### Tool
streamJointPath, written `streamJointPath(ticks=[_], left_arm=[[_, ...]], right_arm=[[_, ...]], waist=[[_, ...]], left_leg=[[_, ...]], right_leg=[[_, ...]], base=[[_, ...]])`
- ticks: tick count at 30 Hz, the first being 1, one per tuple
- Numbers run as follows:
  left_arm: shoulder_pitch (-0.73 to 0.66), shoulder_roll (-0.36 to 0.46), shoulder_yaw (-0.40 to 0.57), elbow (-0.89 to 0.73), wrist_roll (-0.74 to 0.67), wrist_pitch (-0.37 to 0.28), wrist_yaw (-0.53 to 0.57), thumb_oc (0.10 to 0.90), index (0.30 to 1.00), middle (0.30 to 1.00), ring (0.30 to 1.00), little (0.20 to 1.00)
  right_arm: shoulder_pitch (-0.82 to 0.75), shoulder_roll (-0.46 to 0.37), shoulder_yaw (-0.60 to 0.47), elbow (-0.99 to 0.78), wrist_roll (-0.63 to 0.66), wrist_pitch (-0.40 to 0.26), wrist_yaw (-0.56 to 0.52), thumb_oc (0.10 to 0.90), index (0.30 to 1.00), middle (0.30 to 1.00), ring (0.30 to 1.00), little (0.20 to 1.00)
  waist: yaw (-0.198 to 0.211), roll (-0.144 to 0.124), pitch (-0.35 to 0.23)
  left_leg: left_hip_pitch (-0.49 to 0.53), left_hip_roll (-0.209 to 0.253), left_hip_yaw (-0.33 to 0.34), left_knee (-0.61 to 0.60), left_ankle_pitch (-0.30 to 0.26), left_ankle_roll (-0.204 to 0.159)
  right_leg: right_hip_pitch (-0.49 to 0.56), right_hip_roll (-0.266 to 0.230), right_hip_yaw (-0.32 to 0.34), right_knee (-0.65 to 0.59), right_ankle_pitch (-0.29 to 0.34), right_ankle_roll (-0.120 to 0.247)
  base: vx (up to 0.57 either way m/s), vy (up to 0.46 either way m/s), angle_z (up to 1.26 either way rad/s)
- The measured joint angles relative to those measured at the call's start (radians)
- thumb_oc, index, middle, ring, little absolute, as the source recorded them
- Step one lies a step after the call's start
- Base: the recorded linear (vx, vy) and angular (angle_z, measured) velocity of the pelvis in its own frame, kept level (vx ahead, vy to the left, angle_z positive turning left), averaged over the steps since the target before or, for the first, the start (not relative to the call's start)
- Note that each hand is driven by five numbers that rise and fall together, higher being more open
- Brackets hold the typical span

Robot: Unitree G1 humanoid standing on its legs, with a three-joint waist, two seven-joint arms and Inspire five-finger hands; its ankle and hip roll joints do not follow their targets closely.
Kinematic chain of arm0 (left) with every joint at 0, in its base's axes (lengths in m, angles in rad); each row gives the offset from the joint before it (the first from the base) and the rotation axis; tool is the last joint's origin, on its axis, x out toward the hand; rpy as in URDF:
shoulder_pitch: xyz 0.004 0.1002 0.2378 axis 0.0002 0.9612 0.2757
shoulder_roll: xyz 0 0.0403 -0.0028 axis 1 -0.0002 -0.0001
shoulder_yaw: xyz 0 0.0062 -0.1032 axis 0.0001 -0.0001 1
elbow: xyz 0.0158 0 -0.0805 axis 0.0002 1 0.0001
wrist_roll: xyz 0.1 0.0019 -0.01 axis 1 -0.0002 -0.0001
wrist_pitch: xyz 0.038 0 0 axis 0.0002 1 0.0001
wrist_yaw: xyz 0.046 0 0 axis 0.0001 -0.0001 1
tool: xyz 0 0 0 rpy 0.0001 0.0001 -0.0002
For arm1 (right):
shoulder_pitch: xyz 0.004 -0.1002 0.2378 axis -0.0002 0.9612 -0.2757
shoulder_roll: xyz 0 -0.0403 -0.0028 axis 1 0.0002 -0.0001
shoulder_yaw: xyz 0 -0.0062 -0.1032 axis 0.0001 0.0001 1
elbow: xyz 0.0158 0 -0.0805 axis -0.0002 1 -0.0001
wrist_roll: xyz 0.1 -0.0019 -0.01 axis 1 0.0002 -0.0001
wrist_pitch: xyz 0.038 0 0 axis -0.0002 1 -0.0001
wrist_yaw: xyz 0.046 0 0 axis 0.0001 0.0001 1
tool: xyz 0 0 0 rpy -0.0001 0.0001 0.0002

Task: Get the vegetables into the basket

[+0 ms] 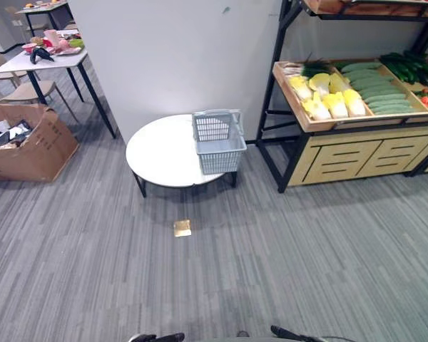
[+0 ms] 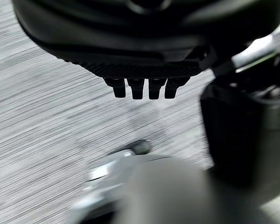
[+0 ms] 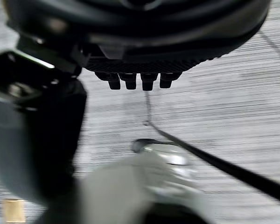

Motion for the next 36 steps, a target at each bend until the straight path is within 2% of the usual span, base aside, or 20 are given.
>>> streamJointPath(ticks=[8,9,14,36], left_arm=[[-0.034,-0.014,0.006,-0.015,-0.002,-0.019,-0.019,0.900,1.000,1.000,1.000,1.000],[-0.035,-0.015,0.023,-0.015,-0.003,-0.018,-0.020,0.900,1.000,1.000,1.000,1.000],[-0.038,-0.016,0.027,-0.017,-0.004,-0.017,-0.020,0.900,1.000,1.000,1.000,1.000],[-0.036,-0.016,0.027,-0.017,-0.004,-0.017,-0.019,0.900,1.000,1.000,1.000,1.000]], right_arm=[[-0.030,0.003,0.001,-0.025,0.005,-0.011,0.006,0.900,1.000,1.000,1.000,1.000],[-0.033,0.002,0.000,-0.025,0.005,-0.011,0.006,0.900,1.000,1.000,1.000,1.000],[-0.037,0.000,0.000,-0.026,0.006,-0.011,0.005,0.900,1.000,1.000,1.000,1.000],[-0.034,0.000,0.000,-0.025,0.006,-0.012,0.005,0.900,1.000,1.000,1.000,1.000]], waist=[[-0.001,-0.003,0.006],[-0.002,-0.001,0.012],[-0.002,0.001,0.030],[-0.003,0.001,0.029]], left_leg=[[0.017,0.002,0.000,-0.020,0.006,-0.005],[0.016,0.002,0.000,-0.020,0.005,-0.005],[0.026,0.002,0.000,-0.020,0.004,-0.008],[0.031,0.002,-0.001,-0.020,0.002,-0.011]], right_leg=[[0.048,0.003,-0.001,-0.088,0.042,0.002],[0.051,0.003,0.000,-0.097,0.053,-0.009],[0.063,0.004,-0.002,-0.097,0.051,-0.006],[0.068,0.003,-0.001,-0.097,0.048,-0.001]], base=[[0.00,0.000,0.00],[0.00,0.000,0.00],[0.00,0.000,0.01],[0.00,0.000,0.00]])
